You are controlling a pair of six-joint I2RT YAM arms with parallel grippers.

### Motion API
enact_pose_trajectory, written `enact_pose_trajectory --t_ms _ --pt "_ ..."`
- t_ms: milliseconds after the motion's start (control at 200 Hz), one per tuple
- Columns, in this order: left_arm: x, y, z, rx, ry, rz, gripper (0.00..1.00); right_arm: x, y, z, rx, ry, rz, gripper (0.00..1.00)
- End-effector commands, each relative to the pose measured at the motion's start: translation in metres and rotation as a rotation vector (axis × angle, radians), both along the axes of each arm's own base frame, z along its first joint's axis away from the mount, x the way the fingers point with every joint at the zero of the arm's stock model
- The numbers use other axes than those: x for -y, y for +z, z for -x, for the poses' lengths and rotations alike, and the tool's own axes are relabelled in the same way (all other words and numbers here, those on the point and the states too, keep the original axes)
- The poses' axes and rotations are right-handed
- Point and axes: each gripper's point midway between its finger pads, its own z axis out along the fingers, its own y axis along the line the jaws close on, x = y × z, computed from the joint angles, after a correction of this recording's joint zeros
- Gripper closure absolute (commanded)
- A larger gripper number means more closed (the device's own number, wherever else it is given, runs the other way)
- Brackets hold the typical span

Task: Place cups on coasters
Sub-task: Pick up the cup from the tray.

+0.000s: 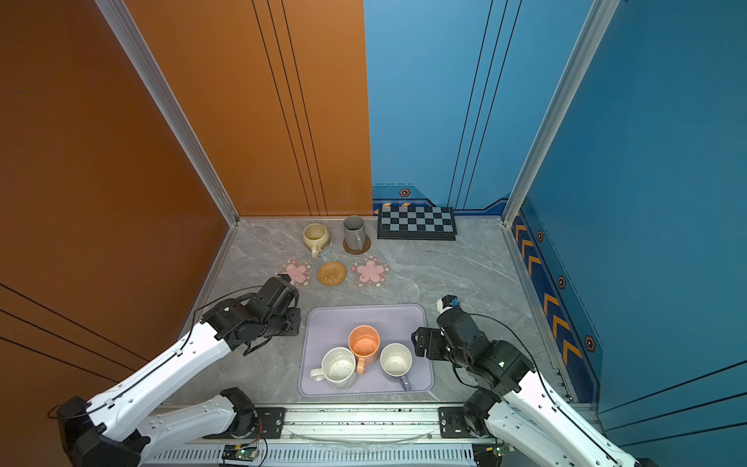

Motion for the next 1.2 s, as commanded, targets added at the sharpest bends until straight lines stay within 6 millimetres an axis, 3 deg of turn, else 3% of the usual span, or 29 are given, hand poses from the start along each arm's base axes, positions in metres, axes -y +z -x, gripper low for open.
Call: enact_pose_trajectory --t_ms 0,120,355,546,826,1196 --pt "0.011 0.005 0.015 -0.042 -0.036 0.04 0.58 0.001 0.005 0.009 -0.025 -0.005 -0.008 0.09" --pt "0.02 0.006 0.032 -0.082 -0.08 0.059 0.59 -0.009 0.004 0.02 -0.053 0.044 -0.027 0.1" --pt "0.009 -0.003 0.066 -0.174 -0.072 -0.009 0.59 -0.013 -0.008 0.045 -0.12 0.122 0.009 0.1" --pt "0.015 -0.018 0.088 -0.204 -0.082 -0.015 0.59 -0.019 -0.017 0.059 -0.138 0.194 0.037 0.1" --pt "0.014 -0.015 0.094 -0.179 -0.089 0.002 0.59 -0.025 -0.024 0.072 -0.142 0.262 0.062 0.1" --pt "0.009 -0.018 0.089 -0.17 -0.055 -0.015 0.59 -0.043 -0.048 0.085 -0.159 0.354 0.147 0.15"
